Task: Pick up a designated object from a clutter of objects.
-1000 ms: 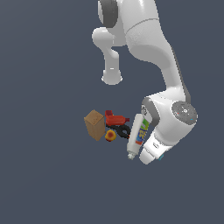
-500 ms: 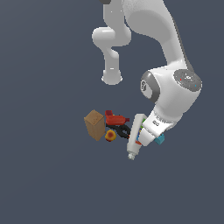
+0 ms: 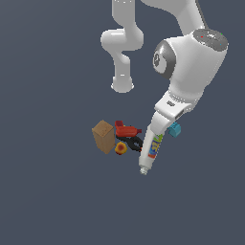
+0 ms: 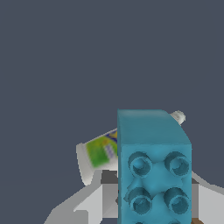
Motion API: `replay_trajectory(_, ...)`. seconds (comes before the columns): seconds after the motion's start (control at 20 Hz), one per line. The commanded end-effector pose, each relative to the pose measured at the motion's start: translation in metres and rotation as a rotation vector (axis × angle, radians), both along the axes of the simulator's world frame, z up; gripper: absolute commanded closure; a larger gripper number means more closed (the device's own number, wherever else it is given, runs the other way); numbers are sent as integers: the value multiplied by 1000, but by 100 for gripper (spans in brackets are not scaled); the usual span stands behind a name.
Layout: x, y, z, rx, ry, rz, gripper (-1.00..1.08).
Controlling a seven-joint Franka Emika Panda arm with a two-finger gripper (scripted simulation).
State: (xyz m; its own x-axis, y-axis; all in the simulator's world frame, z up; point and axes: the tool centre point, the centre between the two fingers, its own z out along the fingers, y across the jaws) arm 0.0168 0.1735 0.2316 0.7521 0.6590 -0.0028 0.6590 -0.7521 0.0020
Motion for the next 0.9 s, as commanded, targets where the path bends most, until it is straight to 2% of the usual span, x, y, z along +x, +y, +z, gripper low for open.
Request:
replay_trajectory(0.0, -12, -3, 21, 1, -1, 0, 108)
replay_trajectory(0.45, -54, -13, 95, 3, -1, 1, 108)
replay_trajectory(0.85, -78, -19, 140, 4, -1, 1, 108)
